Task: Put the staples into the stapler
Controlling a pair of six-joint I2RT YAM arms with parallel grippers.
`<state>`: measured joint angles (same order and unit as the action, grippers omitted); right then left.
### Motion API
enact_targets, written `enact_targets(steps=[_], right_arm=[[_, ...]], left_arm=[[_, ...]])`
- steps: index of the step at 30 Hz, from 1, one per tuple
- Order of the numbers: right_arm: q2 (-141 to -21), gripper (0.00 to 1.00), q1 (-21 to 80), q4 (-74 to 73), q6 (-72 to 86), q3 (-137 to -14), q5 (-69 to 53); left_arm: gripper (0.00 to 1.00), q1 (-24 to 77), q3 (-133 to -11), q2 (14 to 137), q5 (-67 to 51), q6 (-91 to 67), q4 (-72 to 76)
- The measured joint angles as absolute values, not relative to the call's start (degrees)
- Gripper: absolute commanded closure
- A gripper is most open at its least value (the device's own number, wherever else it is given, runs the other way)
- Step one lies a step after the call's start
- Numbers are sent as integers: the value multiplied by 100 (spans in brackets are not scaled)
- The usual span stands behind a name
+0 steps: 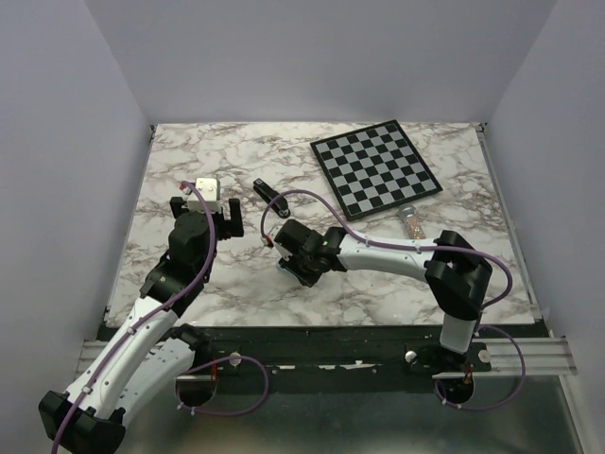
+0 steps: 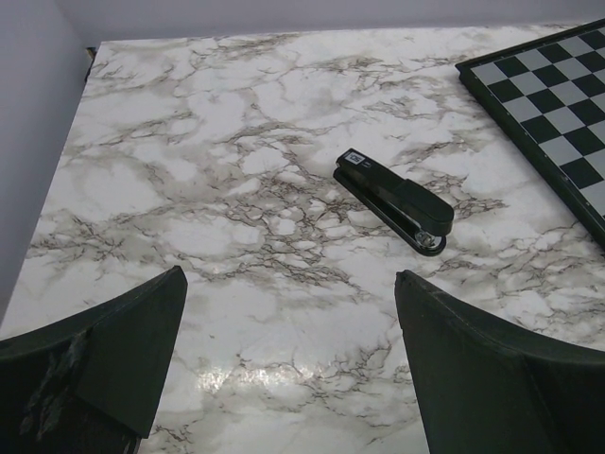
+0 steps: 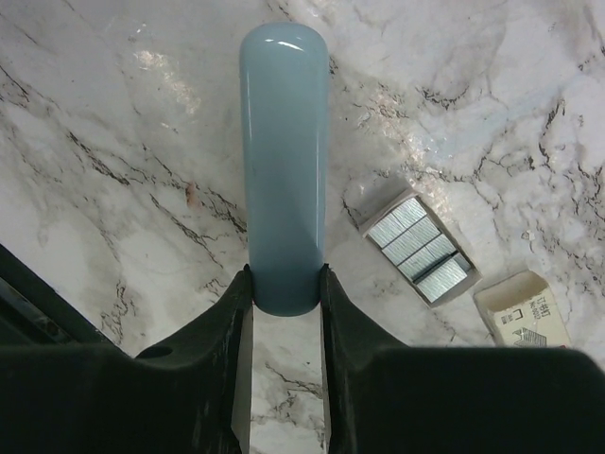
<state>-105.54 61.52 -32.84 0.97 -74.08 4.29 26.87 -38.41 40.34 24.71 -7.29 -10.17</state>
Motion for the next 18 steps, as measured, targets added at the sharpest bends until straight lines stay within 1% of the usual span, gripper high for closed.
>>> enact_targets(steps=[3,12,18], right_arm=[[-10569,85,6184,-3275,97,-7406,506],[-10464,86,6195,-3301,235,-7430,646],[-10466,89,6086,-3459,397,-7979,934]], left_arm=[[1,2661,-3841,4040,2438,-729,-1017],[1,2646,-3822,4051,2359,-731,-1015],[1,2624,-3798,4051,2353,-731,-1020]])
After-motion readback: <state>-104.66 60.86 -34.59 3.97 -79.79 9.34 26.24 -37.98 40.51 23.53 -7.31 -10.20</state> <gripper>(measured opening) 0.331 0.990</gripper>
